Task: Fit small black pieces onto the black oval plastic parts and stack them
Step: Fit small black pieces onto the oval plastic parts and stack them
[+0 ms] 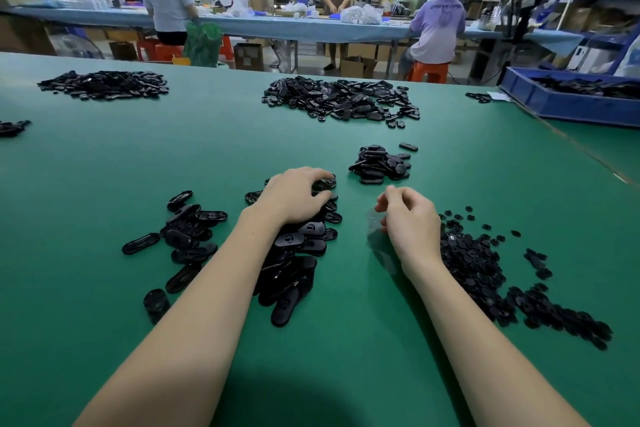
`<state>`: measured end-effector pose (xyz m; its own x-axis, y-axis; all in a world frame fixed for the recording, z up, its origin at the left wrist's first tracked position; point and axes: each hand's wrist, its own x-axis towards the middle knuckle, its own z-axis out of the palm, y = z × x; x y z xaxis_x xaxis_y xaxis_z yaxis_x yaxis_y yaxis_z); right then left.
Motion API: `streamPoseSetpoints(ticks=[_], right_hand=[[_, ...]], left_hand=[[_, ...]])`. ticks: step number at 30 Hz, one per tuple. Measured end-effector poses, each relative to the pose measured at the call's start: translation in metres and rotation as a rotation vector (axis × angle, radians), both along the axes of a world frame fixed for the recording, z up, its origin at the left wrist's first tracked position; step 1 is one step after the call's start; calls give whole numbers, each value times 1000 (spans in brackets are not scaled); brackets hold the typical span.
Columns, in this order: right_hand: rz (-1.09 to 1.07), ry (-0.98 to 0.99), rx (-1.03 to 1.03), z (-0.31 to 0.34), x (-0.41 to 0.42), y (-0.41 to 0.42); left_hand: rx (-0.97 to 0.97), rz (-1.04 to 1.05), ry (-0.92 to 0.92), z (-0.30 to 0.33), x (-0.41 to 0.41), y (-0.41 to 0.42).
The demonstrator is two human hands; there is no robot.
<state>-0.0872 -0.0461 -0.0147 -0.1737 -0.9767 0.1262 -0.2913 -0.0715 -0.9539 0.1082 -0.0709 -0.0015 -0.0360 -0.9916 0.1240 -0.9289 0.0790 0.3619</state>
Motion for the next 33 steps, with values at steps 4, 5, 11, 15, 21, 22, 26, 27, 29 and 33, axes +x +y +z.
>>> streamPoseSetpoints(ticks=[4,5,11,15,21,22,26,27,29,33], right_hand=[[0,1,5,0,-1,0],[-2,0,7,0,0,0],[1,8,-3,-1,-1,0],[6,4,-5,-2,-1,-1],[75,-156,110,9,-5,-4],[99,-205,141,14,-7,-5],[220,-256,236,34,-25,-8],[248,-219,251,39,-31,-9],[276,-132,260,48,-45,-12],[238,116,234,60,-76,-14]], left_hand=[[-25,61,-4,1,-6,4],[-48,73,21,2,-7,5],[-86,89,116,7,-11,7],[-103,110,104,10,-13,7],[-130,78,194,19,-21,8],[-146,59,237,22,-24,8],[-126,-69,540,35,-46,12],[-72,-103,644,37,-54,14],[44,-167,858,39,-68,18],[149,-202,1053,39,-80,23]])
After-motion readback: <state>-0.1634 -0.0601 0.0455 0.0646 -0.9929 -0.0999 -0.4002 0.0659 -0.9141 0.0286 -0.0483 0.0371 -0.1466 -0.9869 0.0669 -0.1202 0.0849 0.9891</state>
